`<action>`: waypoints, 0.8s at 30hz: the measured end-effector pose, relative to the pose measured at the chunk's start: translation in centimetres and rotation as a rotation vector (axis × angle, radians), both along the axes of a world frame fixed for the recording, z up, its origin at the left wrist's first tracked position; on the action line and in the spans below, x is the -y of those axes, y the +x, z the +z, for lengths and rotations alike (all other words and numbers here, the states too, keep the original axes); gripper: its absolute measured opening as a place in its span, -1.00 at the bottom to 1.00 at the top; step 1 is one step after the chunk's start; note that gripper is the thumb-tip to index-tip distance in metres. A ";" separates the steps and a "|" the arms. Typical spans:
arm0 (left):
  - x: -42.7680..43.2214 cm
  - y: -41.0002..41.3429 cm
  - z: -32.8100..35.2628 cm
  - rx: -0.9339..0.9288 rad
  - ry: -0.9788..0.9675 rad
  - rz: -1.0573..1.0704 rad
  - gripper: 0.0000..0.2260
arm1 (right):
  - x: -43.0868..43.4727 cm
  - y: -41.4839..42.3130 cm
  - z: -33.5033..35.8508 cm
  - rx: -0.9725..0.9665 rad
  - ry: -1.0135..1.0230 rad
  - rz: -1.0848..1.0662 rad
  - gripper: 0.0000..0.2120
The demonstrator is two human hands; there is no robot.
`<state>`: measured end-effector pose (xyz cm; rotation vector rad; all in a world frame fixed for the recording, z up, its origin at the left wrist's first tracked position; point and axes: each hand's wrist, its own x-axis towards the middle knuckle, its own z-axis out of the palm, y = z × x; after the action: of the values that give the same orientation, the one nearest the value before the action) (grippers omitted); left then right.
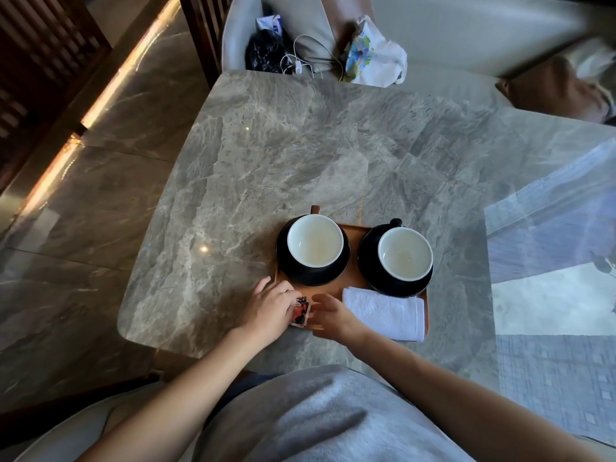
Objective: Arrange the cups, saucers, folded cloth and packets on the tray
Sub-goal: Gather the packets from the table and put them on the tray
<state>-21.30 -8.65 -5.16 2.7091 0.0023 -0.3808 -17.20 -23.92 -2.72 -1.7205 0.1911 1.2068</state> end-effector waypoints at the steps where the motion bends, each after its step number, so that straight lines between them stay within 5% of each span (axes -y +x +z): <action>1: 0.0 0.0 0.0 0.009 0.000 0.006 -0.69 | 0.0 0.1 0.2 0.002 -0.011 -0.002 -0.58; 24: -0.1 -0.3 -0.2 0.062 -0.027 0.035 -0.77 | -1.1 1.0 2.6 0.192 -0.049 0.183 -0.63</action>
<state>-21.63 -8.53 -5.39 2.6892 0.0266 -0.2839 -16.22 -22.82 -0.17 -1.9176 -0.0534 1.1660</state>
